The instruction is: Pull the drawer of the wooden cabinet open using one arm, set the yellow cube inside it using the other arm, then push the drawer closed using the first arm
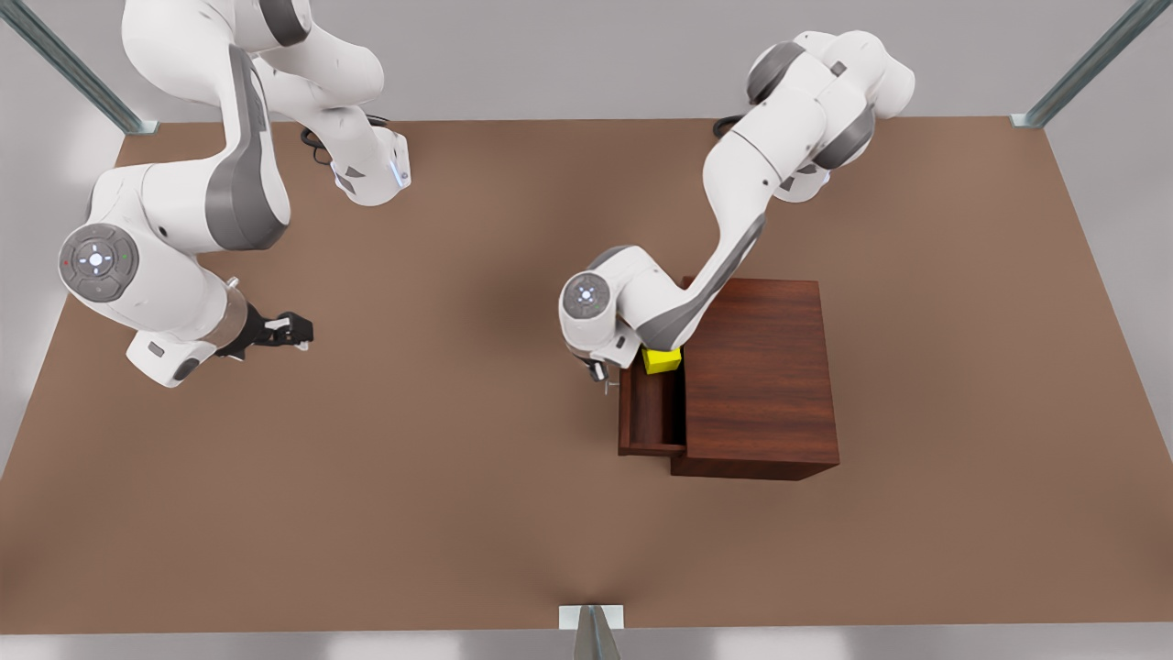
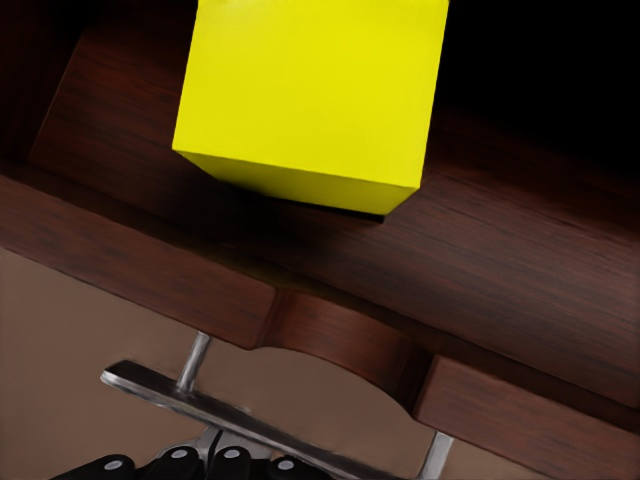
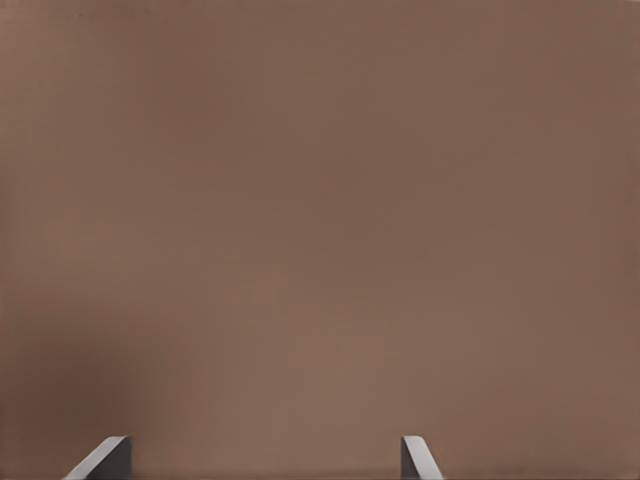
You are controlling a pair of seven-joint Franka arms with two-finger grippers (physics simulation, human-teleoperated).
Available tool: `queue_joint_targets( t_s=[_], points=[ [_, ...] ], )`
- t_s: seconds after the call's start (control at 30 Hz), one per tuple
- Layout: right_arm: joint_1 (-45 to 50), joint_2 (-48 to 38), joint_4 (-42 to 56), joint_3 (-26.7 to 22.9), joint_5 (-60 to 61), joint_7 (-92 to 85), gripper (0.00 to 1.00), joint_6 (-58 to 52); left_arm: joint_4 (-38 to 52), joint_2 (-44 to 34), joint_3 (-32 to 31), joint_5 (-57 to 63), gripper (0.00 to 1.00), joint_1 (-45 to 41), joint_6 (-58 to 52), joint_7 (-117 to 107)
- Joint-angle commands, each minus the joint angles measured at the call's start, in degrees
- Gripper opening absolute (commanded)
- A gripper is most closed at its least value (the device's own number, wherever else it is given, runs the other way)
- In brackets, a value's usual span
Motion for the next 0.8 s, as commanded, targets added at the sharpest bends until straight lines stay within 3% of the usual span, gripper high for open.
queue_joint_targets(
  t_s=[0.0,0.77],
  points=[
    [0.0,0.0,0.0,0.0,0.1,5.2,1.0,0.0,0.1,-0.1,-0.3,-0.2,0.21,0.5,-3.4,7.4],
    [0.2,0.1,0.0,0.1,0.1,5.2,1.0,0.1,-3.5,-2.7,-4.6,0.5,0.21,10.0,-11.6,14.9]
  ],
)
